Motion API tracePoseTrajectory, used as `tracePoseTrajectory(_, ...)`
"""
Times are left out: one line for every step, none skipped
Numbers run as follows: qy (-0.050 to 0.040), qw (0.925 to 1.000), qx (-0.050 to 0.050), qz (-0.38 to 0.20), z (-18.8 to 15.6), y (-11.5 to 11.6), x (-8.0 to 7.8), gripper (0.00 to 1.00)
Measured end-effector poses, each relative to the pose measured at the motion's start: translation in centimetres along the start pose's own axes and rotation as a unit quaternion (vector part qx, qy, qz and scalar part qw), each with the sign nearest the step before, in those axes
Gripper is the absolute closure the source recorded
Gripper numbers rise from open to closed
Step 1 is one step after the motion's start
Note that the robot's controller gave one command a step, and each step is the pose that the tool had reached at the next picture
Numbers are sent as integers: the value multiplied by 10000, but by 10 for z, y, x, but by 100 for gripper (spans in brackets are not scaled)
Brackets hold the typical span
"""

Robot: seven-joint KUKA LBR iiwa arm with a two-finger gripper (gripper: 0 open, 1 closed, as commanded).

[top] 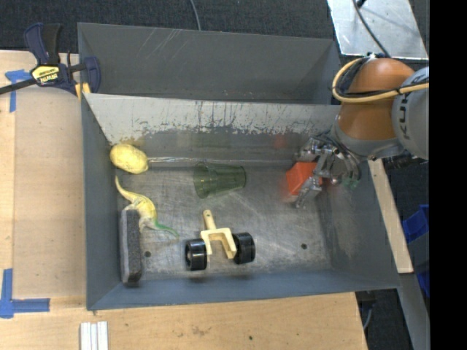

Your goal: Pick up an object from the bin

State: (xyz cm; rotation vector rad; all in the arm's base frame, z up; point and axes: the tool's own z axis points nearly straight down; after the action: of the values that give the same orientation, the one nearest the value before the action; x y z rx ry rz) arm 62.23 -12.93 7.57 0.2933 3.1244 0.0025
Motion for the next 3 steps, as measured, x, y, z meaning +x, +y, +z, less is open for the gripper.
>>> tracePoseTrajectory(-19, 9965, -11, 841, 1, -20, 6, 100)
tracePoseTrajectory(-19, 9965, -11, 838, 1, -20, 6, 100)
tracePoseTrajectory(-2, 9965, 9, 837, -123, -3, 25, 100)
